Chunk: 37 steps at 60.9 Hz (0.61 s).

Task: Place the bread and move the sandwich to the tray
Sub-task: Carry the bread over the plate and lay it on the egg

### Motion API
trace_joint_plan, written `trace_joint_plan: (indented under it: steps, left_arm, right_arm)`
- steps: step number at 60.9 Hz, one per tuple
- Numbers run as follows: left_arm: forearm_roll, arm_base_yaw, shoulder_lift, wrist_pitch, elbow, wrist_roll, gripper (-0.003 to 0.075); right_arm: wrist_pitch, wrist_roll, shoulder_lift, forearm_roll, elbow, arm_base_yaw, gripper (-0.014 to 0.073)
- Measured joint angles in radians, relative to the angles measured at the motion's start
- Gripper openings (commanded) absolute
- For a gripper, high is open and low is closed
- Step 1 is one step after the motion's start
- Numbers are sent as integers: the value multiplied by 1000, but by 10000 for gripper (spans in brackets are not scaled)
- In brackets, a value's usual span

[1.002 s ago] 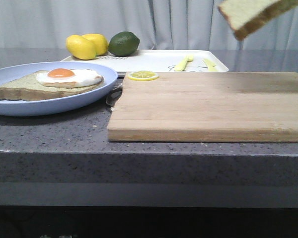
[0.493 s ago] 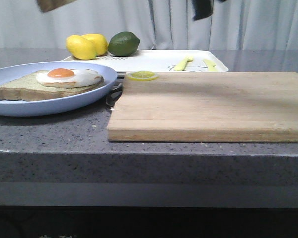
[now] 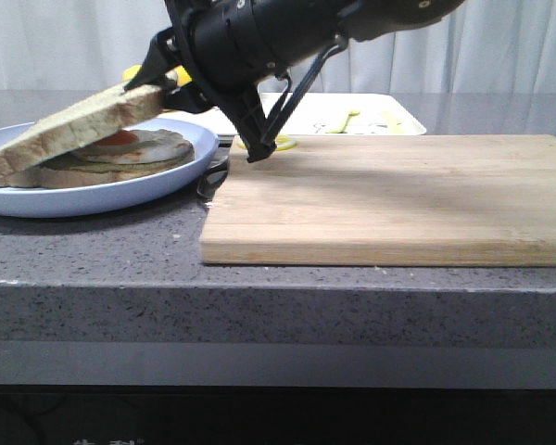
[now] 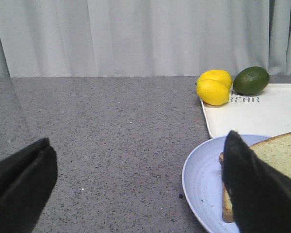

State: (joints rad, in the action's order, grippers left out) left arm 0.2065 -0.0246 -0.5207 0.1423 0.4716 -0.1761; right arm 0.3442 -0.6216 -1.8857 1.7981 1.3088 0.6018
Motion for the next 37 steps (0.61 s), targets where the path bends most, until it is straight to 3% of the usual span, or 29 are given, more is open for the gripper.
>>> trace_joint_plan:
  steps: [23,37]
  left_arm:
    - [0,0,0,0,0,0,671]
    - [0,0,0,0,0,0,671]
  right_arm:
    - [-17,-12,0,6,2,-5,387]
    - [81,-14,12,2,0,-66,412]
